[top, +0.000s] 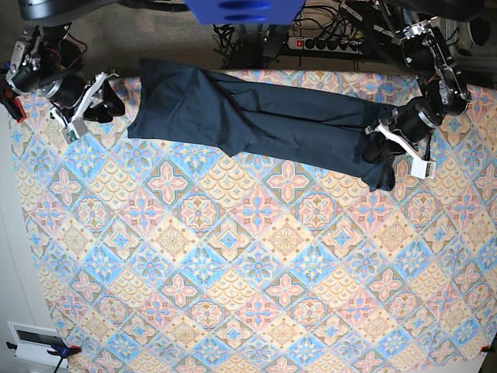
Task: Layout the t-shirt on the table in an organized manner, then fold the t-shirt properly
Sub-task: 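Carry the held strip end with the left gripper toward the right gripper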
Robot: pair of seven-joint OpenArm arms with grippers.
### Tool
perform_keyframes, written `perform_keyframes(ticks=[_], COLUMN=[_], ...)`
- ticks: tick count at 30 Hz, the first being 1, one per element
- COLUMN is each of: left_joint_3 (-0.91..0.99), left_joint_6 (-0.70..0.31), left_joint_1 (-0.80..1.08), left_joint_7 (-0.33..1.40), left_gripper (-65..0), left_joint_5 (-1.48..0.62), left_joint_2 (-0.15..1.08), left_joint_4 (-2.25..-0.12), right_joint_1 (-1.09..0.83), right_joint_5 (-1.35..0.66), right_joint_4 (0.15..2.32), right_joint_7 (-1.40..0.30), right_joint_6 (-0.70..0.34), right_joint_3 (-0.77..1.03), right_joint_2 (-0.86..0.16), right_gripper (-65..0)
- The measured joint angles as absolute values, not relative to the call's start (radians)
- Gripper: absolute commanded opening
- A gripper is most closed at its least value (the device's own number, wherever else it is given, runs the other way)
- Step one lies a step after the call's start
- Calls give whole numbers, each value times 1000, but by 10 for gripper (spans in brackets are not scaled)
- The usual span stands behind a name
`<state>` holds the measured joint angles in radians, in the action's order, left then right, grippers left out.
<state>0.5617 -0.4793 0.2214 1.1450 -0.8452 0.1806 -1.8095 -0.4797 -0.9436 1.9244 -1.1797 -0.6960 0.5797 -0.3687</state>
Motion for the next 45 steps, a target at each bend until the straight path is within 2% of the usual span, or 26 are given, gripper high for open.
perform_keyframes(ticks=[5,11,20,28,34,39,45], left_joint_3=[557,445,356,290,256,255,340], left_joint_6=[-479,-479,-475,-476,-480,-553,-555], left_joint_1=[221,218,186,156,162,169,190], left_joint_7=[1153,1152,1144,1145,1151,1218,1230], left_gripper=[-647,-646,-641,-529,-469,-449,-450], left_joint_5=[-840,-838,-834,-839,-841,-1007,-1082], left_joint_2=[129,122,130,138,142,169,262], left_joint_4=[-1807,-1802,-1637,-1636,-1668,-1745,-1740], right_joint_1=[-483,-484,-484,-484,-485,-485,-486], right_joint_5=[-944,-944,-947,-947,-947,-947,-947], right_joint_4=[1924,1924,1924,1924,1924,1924,1924], right_joint_7=[-1183,-1184,-1191,-1190,-1190,-1191,-1192], right_joint_6=[-696,-696,-696,-696,-696,-696,-696], right_joint_3=[649,651,646,646,645,645,643], right_joint_2=[-371,-371,-369,-369,-368,-368,-341], right_gripper=[-460,-460,-460,-460,-460,-460,-460])
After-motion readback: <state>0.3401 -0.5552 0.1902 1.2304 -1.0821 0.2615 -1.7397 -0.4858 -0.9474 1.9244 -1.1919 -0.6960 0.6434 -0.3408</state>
